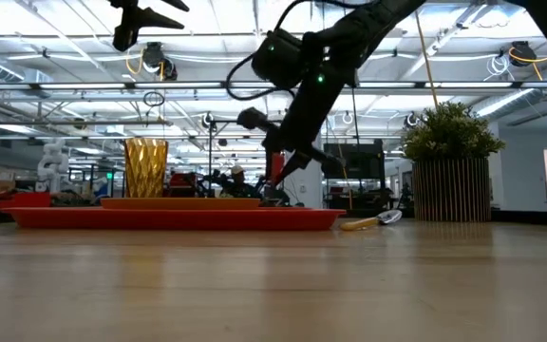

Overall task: Pick and place plate/cup/fork/spoon on tray
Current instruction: Put the pink fork on the red tray to the right of the orange plate

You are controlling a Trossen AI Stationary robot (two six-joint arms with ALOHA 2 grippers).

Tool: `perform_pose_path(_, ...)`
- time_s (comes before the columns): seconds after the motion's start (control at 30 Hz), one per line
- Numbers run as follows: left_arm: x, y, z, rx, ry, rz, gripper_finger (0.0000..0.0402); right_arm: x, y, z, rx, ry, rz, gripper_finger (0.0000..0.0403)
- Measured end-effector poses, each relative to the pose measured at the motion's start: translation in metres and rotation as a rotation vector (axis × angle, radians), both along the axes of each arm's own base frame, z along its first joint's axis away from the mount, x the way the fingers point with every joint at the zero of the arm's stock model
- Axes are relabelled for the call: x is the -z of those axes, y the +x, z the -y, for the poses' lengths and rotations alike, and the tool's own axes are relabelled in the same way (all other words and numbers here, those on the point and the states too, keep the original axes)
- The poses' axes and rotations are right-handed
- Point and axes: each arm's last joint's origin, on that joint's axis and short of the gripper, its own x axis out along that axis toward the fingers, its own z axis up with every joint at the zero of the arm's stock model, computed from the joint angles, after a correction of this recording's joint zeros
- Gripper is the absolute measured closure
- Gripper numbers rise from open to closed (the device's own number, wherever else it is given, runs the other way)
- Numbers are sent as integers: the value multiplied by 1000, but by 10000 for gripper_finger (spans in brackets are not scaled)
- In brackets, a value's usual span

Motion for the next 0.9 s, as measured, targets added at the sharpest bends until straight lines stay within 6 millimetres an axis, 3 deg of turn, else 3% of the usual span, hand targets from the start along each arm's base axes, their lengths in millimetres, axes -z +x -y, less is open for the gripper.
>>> perform_pose_path(0.23,0,1,3,11,-20,5,270,16,3,0,-18,22,-32,369)
perform_pose_path(0.9,0,1,4,8,-15,3,270,18,-1,1,-48,13,-103,355)
